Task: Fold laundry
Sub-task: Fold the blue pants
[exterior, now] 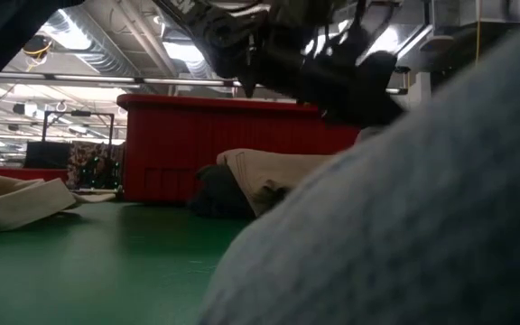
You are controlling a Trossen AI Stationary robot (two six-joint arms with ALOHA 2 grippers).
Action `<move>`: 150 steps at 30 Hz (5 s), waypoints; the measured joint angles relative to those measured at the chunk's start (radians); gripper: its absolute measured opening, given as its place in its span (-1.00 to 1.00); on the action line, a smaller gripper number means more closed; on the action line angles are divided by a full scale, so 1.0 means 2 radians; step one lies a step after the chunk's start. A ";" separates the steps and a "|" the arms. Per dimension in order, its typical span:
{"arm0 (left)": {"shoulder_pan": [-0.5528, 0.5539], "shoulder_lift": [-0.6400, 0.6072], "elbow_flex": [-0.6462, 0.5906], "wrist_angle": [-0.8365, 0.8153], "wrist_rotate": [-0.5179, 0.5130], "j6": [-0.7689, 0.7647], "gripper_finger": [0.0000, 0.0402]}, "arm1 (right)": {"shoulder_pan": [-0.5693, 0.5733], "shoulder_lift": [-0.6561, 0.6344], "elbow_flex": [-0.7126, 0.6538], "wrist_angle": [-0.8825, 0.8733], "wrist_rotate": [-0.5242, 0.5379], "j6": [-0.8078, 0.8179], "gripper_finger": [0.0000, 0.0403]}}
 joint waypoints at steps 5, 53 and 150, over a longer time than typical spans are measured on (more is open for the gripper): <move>0.019 0.002 0.000 -0.102 -0.038 0.004 -0.50 | 0.000 -0.017 -0.075 0.087 -0.016 0.013 -0.23; -0.093 -0.052 -0.023 -0.270 0.003 -0.001 -0.50 | 0.000 0.118 0.030 0.229 -0.091 -0.120 -0.23; -0.233 -0.113 -0.031 -0.257 -0.008 -0.068 -0.09 | 0.066 0.271 0.212 0.538 -0.261 -0.282 0.26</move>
